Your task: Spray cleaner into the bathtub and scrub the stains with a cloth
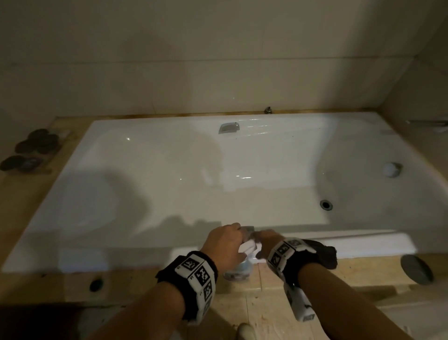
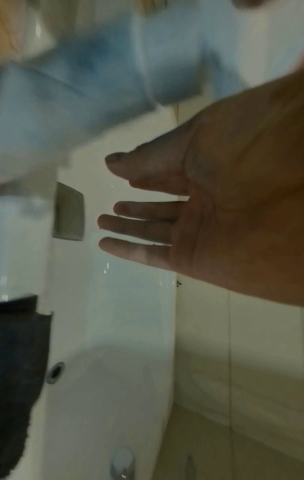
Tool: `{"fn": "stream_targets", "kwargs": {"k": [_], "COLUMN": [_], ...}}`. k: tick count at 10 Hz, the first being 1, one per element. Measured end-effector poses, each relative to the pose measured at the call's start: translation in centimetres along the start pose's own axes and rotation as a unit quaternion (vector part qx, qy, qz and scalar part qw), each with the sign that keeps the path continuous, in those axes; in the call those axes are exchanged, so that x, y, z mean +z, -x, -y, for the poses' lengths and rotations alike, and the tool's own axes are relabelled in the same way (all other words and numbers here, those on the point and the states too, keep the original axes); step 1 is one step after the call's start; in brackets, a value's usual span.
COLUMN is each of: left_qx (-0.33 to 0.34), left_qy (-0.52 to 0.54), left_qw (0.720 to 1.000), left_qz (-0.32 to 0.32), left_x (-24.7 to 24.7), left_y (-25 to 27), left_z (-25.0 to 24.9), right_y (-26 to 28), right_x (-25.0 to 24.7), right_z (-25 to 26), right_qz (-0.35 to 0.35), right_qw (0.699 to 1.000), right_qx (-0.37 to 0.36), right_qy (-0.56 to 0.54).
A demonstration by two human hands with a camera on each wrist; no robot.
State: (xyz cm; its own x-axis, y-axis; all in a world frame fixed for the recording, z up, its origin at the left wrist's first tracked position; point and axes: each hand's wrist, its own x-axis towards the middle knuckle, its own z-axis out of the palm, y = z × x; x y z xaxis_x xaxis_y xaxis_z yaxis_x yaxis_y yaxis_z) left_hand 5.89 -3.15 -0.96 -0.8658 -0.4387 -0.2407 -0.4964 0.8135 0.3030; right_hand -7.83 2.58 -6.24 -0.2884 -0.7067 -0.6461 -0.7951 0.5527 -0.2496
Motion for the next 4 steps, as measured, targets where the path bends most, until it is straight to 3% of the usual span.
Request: {"fn": "stream_targets", "kwargs": {"k": [1, 3, 4], "left_qx": [-0.005, -0.034, -0.046], "left_qy": [-0.042, -0.068, -0.058], "left_qw": [0.999, 0.994, 0.997], "left_qz": [0.025, 0.080, 0.039], "left_x": [-0.5, -2.1, -5.3], "left_y": [0.2, 0.6, 0.1], "left_z": [-0.6, -1.7, -1.9], "right_y": [0.5, 3.9, 6.5], "right_x": [-3.4, -11.1, -13.6], "right_z": [-0.7, -0.2, 0.4], "right_qz": [-0.057, -0.095, -0.102], "right_qw": [0.998, 0.994, 0.993], "right_qx": [-0.005, -0.014, -0.012], "right_qy": [0.012, 0.051, 0.062]}}
